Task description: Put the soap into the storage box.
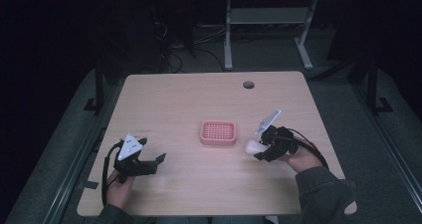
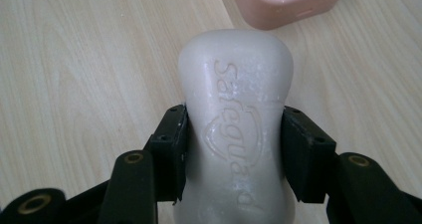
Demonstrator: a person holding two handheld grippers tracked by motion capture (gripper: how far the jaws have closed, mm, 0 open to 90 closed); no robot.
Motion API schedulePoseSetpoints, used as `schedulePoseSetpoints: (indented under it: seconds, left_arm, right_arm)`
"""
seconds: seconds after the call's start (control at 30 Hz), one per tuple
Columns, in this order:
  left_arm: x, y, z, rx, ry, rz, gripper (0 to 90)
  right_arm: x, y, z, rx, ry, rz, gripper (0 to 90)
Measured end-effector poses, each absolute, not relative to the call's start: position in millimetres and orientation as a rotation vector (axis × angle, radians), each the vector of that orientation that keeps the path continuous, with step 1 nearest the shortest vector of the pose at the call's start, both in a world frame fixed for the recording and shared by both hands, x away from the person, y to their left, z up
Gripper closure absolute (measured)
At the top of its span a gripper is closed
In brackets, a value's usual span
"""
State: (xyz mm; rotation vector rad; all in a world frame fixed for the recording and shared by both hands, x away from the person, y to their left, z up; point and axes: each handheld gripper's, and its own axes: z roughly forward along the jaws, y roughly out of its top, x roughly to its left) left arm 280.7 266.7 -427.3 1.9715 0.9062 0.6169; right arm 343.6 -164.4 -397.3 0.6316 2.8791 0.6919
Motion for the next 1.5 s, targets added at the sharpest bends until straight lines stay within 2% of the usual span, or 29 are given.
schedulePoseSetpoints:
  seconds: [1.5]
  left_arm:
    - [281.1,266.9,-426.7,1.974,0.908,0.621,14.6]
  right_arm:
    - [392.4,-121.1,-378.5,0.530,2.916,0.668,48.9]
